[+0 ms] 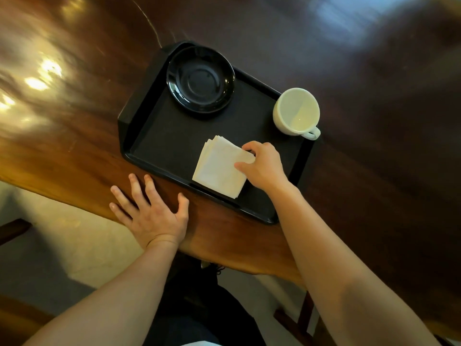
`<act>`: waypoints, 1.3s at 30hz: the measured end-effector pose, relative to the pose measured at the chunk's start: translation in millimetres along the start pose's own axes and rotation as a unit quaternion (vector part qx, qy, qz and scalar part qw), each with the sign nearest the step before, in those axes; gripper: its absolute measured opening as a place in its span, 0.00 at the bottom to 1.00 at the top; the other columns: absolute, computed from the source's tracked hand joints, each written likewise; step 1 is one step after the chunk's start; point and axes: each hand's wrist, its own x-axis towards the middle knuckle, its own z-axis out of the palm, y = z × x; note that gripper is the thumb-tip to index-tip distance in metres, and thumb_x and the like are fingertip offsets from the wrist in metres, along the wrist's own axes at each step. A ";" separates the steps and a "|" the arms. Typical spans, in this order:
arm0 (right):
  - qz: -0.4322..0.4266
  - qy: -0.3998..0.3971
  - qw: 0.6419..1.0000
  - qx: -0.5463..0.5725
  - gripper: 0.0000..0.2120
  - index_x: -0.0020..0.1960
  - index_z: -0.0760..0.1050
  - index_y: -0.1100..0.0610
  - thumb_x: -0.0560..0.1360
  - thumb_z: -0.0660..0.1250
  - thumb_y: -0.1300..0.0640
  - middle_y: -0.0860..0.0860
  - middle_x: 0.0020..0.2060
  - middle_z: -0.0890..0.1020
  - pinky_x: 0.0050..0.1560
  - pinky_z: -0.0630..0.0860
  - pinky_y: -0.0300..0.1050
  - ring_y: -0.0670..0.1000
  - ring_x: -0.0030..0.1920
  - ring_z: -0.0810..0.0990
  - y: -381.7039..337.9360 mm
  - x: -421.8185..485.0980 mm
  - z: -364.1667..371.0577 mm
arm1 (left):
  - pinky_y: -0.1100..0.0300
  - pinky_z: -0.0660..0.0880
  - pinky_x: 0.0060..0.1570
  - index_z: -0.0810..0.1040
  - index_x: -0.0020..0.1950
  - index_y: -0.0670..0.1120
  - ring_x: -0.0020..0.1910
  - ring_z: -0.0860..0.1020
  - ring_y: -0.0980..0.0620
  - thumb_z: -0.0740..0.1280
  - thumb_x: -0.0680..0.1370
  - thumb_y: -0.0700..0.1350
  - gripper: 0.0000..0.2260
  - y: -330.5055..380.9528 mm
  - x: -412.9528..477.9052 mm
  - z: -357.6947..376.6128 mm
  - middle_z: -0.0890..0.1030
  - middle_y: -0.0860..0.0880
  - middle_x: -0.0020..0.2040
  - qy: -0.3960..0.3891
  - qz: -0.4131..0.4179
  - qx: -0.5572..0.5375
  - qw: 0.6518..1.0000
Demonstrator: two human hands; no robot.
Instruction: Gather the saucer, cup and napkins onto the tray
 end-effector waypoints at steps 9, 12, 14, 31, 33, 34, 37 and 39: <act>0.144 0.055 0.938 0.311 0.06 0.52 0.80 0.56 0.77 0.71 0.64 0.54 0.51 0.83 0.39 0.85 0.42 0.51 0.46 0.85 -0.8 7.2 16.1 | 0.34 0.46 0.80 0.63 0.80 0.46 0.83 0.51 0.33 0.59 0.75 0.67 0.39 -1.1 0.3 1.6 0.59 0.41 0.83 0.005 0.003 -0.005 1.000; 0.166 0.121 0.914 0.349 0.09 0.57 0.79 0.56 0.77 0.70 0.63 0.54 0.52 0.82 0.39 0.84 0.40 0.50 0.48 0.84 6.1 8.4 17.5 | 0.34 0.45 0.79 0.63 0.80 0.46 0.83 0.51 0.33 0.59 0.75 0.67 0.39 -1.6 0.1 1.3 0.59 0.41 0.83 0.006 0.006 -0.005 1.000; 0.165 0.151 0.914 0.337 0.12 0.61 0.79 0.56 0.78 0.70 0.61 0.53 0.54 0.82 0.42 0.84 0.40 0.49 0.49 0.84 12.9 5.7 20.2 | 0.34 0.45 0.79 0.63 0.80 0.46 0.83 0.50 0.33 0.59 0.75 0.67 0.39 -2.1 0.5 1.3 0.59 0.41 0.83 0.005 0.005 -0.005 1.000; 0.128 0.077 0.960 0.238 0.26 0.75 0.69 0.56 0.80 0.70 0.53 0.52 0.57 0.81 0.50 0.84 0.46 0.50 0.49 0.84 39.2 -37.6 7.3 | 0.34 0.42 0.80 0.57 0.83 0.46 0.83 0.45 0.32 0.60 0.79 0.66 0.39 2.1 -1.8 -11.5 0.53 0.41 0.85 -0.076 0.013 0.018 0.997; 0.118 0.069 0.969 0.205 0.27 0.75 0.69 0.56 0.79 0.70 0.51 0.53 0.58 0.81 0.57 0.83 0.54 0.54 0.54 0.83 39.6 -47.7 0.4 | 0.34 0.42 0.79 0.54 0.84 0.45 0.83 0.43 0.32 0.59 0.80 0.66 0.39 6.5 -1.6 -26.2 0.51 0.41 0.85 -0.116 0.013 0.025 0.993; 0.112 0.071 0.972 0.195 0.26 0.74 0.70 0.56 0.78 0.70 0.51 0.53 0.58 0.81 0.58 0.82 0.56 0.55 0.56 0.82 40.5 -53.1 -2.4 | 0.34 0.43 0.80 0.53 0.85 0.45 0.83 0.43 0.32 0.59 0.80 0.65 0.39 8.2 -1.1 -33.7 0.49 0.41 0.85 -0.135 0.012 0.029 0.990; 0.088 0.057 0.981 0.165 0.16 0.65 0.76 0.56 0.79 0.68 0.52 0.53 0.53 0.82 0.57 0.82 0.56 0.55 0.53 0.83 36.7 -79.6 -14.7 | 0.36 0.54 0.79 0.53 0.84 0.46 0.83 0.48 0.32 0.60 0.82 0.61 0.36 10.1 -4.6 -65.4 0.50 0.41 0.85 -0.219 0.023 0.051 0.974; 0.068 0.028 0.991 0.115 0.12 0.59 0.77 0.56 0.80 0.66 0.51 0.55 0.51 0.83 0.54 0.83 0.55 0.56 0.47 0.82 33.3 -101.5 -25.6 | 0.40 0.67 0.73 0.60 0.81 0.46 0.79 0.62 0.35 0.60 0.83 0.58 0.30 14.7 -11.7 -88.1 0.61 0.40 0.81 -0.273 0.074 0.065 0.957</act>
